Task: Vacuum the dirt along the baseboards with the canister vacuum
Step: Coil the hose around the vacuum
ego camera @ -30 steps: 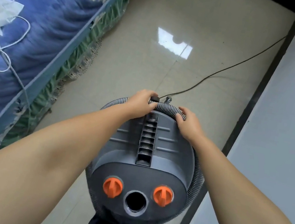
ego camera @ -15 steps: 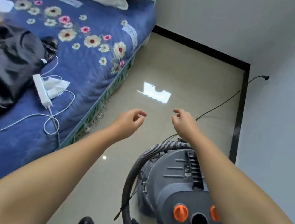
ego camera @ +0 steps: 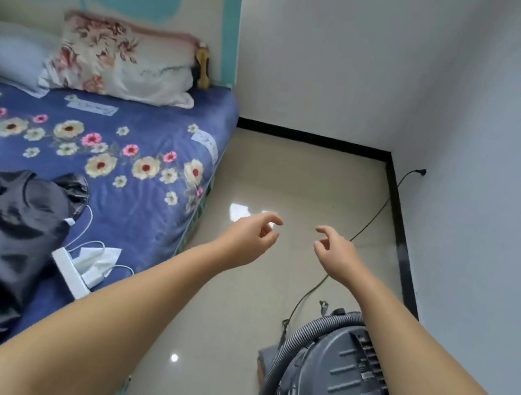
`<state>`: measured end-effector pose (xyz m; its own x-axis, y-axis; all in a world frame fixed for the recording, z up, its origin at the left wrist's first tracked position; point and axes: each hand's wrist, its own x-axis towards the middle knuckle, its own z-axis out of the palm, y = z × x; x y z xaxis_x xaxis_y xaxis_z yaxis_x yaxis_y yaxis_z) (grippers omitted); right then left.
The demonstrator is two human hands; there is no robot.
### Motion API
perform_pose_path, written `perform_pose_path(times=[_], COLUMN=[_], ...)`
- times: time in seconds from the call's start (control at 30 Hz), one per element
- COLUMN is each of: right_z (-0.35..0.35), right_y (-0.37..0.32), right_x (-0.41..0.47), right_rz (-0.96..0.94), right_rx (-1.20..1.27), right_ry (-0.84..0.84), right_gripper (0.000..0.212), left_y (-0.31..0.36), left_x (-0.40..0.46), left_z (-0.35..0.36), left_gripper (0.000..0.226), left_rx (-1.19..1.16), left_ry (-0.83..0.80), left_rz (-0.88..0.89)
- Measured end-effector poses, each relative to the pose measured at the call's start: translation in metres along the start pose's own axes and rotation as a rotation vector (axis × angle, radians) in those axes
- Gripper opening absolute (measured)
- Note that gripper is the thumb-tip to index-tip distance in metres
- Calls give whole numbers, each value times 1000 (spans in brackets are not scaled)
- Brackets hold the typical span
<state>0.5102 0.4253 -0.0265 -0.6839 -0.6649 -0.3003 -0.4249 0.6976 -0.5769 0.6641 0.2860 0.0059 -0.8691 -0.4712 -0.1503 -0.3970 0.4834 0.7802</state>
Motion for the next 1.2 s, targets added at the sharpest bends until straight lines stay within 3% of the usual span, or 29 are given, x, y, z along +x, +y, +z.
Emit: perform_pose_path(times=[0.17,0.33,0.6,0.93,1.2], right_z=[-11,-30,-90,-186,-261], right_y=[-23,-58,-77,-23,98], right_x=[67,160,298,481,571], right_rz=[17,67,129,428,679], right_rx=[51,53,19,148,327], right_ry=[24,-55,-49,60,234], right_gripper=[42,42,41,43,38], left_y=[-9,-25,-6,42,132], left_x=[72,162,338,631,806], left_z=[-25,-71,-107,-115,-11], left_gripper=[30,28,29,31,34], left_rx=[61,112,160,348,440], left_ry=[-75,-100,-178,-454,-737], left_rz=[21,11,65,288,469])
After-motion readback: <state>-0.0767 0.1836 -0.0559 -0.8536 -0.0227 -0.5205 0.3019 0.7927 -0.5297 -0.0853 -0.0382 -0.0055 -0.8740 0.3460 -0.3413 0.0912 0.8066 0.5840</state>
